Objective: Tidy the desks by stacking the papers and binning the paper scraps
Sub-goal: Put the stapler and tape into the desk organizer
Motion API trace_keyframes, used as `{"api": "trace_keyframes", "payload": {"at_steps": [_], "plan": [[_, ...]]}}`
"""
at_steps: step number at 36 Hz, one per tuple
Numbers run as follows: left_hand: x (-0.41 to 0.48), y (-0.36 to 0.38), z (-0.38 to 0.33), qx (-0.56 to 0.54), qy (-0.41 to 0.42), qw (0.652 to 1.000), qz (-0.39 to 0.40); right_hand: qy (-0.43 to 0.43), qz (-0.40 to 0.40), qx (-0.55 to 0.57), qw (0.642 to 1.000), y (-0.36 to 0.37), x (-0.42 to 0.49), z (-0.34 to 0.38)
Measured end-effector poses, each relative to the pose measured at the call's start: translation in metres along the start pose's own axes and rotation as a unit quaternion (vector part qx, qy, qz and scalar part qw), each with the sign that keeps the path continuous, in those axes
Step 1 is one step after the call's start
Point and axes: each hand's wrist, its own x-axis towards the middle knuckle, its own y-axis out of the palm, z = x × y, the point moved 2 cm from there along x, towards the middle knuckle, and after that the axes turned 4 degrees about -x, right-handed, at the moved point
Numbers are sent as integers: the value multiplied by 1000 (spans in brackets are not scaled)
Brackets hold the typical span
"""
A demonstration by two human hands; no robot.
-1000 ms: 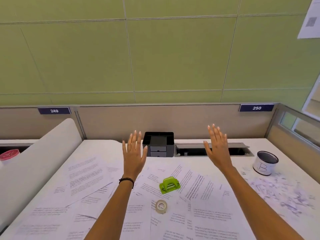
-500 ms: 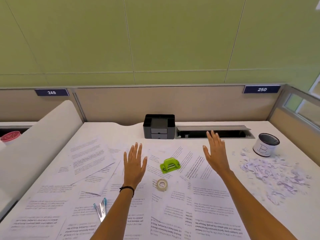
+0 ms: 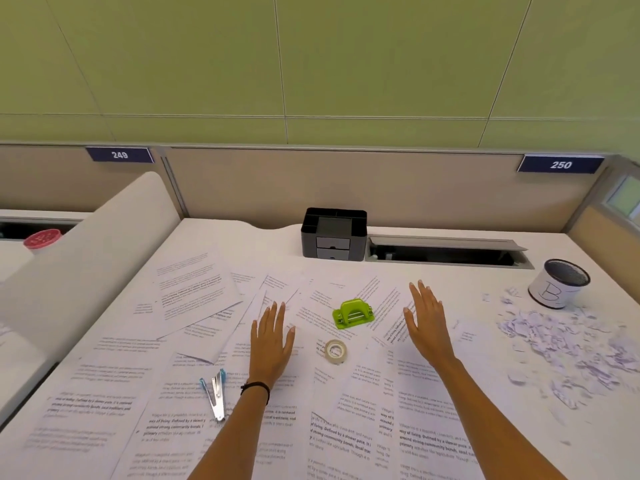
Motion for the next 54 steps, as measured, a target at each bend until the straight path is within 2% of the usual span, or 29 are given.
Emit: {"api": "trace_keyframes", "payload": {"at_steps": [11,32,41,49,54], "plan": [[-11,-29,43,-4,-40,999,-14,5,59,36,998,40,-20,32],[-55,-77,135,-15,-153,987,-47,-119,103,122,980,114,-47,143],[-61,-81,166,-7,-168,985,-24,-175,178,145,958,138,-65,200],[-52,-84,182,-11,-152,988,-37,-207,256,131,935,157,-80,245],[-55,-80,190,-17,-175,984,-20,-229,274,120,926,167,-90,270]]}}
